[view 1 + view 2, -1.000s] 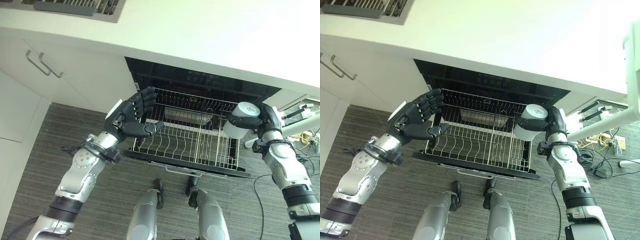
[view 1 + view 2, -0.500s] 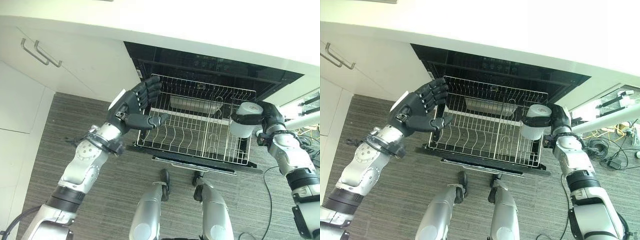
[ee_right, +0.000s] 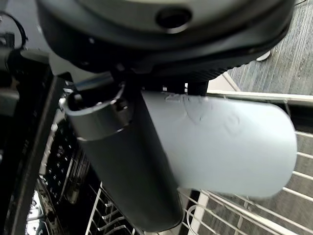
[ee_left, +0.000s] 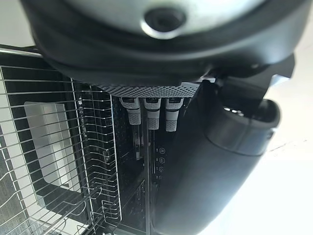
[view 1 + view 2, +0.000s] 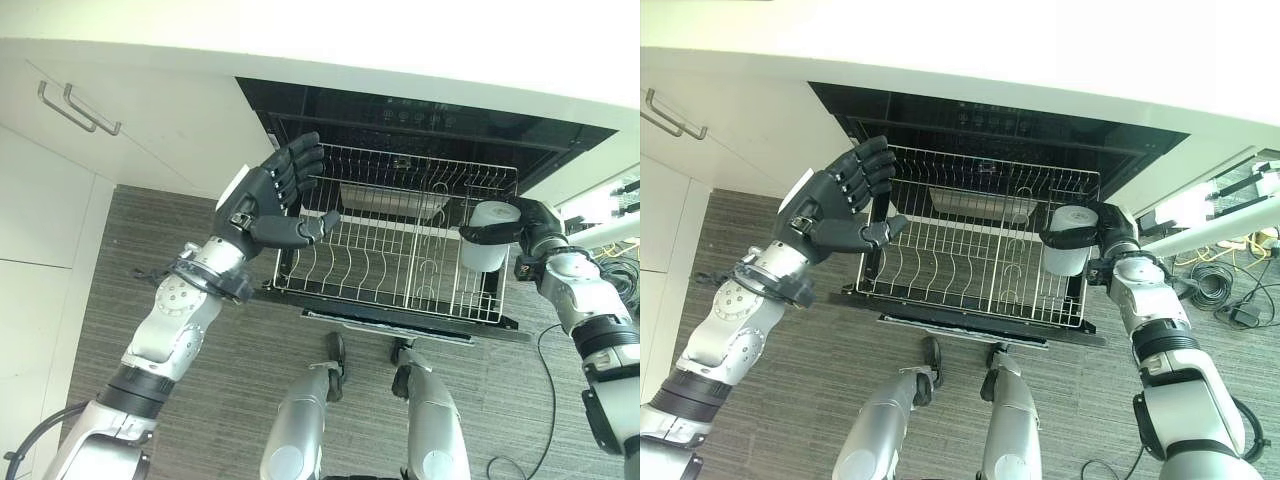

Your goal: Place the dishes in the dishwasher.

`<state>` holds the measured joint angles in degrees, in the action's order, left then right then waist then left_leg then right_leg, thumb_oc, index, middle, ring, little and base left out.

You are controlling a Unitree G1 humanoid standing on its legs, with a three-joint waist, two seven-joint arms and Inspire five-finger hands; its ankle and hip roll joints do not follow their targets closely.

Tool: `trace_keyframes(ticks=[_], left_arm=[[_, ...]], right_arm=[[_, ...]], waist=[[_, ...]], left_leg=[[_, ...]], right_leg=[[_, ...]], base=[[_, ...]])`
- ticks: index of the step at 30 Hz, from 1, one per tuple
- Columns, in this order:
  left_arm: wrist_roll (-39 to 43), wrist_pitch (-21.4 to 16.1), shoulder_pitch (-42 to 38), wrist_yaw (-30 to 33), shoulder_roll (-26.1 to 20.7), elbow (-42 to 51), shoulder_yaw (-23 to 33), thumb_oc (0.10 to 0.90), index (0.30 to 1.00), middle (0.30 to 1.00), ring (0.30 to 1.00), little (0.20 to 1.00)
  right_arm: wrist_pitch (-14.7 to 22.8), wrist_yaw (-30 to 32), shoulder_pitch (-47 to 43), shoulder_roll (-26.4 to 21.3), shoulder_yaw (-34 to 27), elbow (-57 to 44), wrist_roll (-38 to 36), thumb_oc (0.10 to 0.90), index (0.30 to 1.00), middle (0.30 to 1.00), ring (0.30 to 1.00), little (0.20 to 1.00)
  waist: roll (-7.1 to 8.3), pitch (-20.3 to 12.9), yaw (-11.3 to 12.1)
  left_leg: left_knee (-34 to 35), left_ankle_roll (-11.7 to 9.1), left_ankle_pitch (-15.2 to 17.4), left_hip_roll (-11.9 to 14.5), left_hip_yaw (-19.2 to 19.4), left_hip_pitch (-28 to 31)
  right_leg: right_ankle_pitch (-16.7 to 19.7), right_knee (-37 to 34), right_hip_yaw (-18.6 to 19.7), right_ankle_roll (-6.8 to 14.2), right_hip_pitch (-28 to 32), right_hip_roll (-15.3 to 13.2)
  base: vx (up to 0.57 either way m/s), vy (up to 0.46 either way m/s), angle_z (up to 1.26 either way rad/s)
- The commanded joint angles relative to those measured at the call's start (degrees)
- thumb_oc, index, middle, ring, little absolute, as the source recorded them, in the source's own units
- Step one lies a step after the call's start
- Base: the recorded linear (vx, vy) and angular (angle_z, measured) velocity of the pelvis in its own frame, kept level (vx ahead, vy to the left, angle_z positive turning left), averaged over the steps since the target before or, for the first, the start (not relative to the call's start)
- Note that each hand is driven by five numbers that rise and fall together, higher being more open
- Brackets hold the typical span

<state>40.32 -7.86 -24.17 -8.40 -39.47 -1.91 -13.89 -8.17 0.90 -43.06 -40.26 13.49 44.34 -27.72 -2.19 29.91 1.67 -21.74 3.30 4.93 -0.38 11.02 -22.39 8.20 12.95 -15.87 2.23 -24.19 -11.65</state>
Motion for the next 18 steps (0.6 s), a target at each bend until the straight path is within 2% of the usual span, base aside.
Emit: trace_keyframes(ticks=[1,2,18], left_arm=[[2.9,-8.1,-2.4,0.8,1.9,6.6,1.1,0.8,0.9,0.9,0.9,0.9],[2.3,-8.3,-1.4,1.3,2.0,7.2,1.5,0.8,0.9,0.9,0.9,0.9],[-0.2,-8.3,2.3,1.7,2.7,9.2,4.9,0.8,0.9,0.9,0.9,0.9]], right_arm=[[2.4,0.3,-4.1,-6.3,2.0,-3.3,0.3,0.8,0.9,0.9,0.9,0.9],[2.4,1.1,-3.4,-7.0,1.0,-7.3,1.9,0.8,0.9,0.9,0.9,0.9],[-0.6,5.0,4.2,-7.6,-7.1,-28.5,6.3,0.8,0.9,0.9,0.9,0.9]], waist=[[-1.87,-4.1,0.5],[-1.75,-4.2,0.1],[-0.6,-4.4,-1.8]], left_leg=[[4.6,-3.1,9.8,0.8,-5.9,6.9],[4.6,-3.2,9.8,0.9,-5.8,7.0],[4.6,-2.8,10.1,1.4,-5.0,7.1]], right_leg=[[-9.1,4.2,0.6,7.3,-1.3,-0.7],[-9.1,4.2,1.0,7.3,-1.3,-0.4],[-9.8,4.2,2.5,7.1,-1.0,0.9]], base=[[-0.01,0.033,-0.01],[-0.01,0.03,-0.03],[0.0,0.006,-0.03]])
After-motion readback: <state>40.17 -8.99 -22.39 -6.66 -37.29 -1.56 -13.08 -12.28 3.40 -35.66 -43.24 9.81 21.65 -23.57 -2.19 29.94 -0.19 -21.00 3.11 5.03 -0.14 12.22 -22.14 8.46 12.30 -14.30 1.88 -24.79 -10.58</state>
